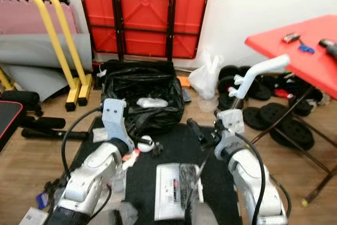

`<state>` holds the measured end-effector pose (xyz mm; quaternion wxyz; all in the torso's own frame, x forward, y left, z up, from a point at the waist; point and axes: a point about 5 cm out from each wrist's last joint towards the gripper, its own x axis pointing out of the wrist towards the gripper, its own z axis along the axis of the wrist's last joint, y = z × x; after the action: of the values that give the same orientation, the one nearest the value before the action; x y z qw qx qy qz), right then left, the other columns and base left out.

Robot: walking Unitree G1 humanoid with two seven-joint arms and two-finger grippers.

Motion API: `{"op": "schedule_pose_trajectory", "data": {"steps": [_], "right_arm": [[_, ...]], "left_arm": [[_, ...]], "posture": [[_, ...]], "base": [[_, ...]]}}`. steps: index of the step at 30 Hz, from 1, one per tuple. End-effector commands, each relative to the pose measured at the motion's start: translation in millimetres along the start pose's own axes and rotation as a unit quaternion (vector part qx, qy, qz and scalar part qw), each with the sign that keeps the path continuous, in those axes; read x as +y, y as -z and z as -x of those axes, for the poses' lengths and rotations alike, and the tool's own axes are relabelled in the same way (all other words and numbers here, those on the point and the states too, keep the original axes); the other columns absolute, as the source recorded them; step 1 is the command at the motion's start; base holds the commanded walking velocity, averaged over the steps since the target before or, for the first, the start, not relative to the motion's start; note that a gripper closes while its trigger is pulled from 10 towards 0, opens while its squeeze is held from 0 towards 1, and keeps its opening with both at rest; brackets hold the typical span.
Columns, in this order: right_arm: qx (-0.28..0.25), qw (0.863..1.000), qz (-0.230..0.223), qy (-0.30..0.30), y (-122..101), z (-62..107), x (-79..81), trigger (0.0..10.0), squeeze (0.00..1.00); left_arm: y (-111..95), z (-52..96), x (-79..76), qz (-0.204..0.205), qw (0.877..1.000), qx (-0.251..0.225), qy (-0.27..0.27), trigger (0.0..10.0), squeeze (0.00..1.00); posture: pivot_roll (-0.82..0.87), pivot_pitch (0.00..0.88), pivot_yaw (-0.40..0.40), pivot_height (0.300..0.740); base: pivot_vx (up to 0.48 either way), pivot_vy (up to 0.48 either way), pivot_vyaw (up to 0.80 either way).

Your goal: Sweep floor

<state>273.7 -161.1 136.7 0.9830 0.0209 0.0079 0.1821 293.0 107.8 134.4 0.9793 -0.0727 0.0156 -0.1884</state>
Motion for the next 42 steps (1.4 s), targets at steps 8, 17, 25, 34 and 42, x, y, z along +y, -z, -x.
{"op": "schedule_pose_trajectory", "data": {"steps": [8,17,25,34,42], "right_arm": [[0.004,1.0,-0.006,0.005,3.0,1.3,-3.6,10.0,0.0],[0.005,1.0,-0.005,0.003,3.8,2.0,-2.9,10.0,0.0],[0.007,1.0,0.0,0.002,4.1,2.2,-3.0,10.0,0.0],[0.007,1.0,0.002,0.002,3.5,2.6,-2.9,10.0,0.0],[0.007,1.0,0.002,0.002,3.1,2.1,-2.6,10.0,0.0]], "left_arm": [[-1.3,0.1,-6.3,-0.003,0.998,-0.001,0.056,10.0,0.0],[-0.2,0.6,-6.5,-0.004,0.998,0.002,0.058,10.0,0.0],[0.6,0.2,-7.1,-0.005,0.998,0.005,0.058,10.0,0.0],[0.4,0.1,-7.0,-0.004,0.998,0.007,0.059,10.0,0.0],[0.0,-0.1,-6.0,-0.007,0.998,0.007,0.057,10.0,0.0]], "posture": [[-0.14,0.039,-0.135,0.7],[-0.14,0.034,-0.134,0.72],[-0.15,0.03,-0.135,0.735],[-0.15,0.039,-0.135,0.74],[-0.15,0.041,-0.135,0.74]], "base": [[0.0,0.0,0.0],[0.0,0.0,0.0],[0.0,0.0,0.0],[0.0,0.0,0.0],[0.0,0.0,0.0]]}}
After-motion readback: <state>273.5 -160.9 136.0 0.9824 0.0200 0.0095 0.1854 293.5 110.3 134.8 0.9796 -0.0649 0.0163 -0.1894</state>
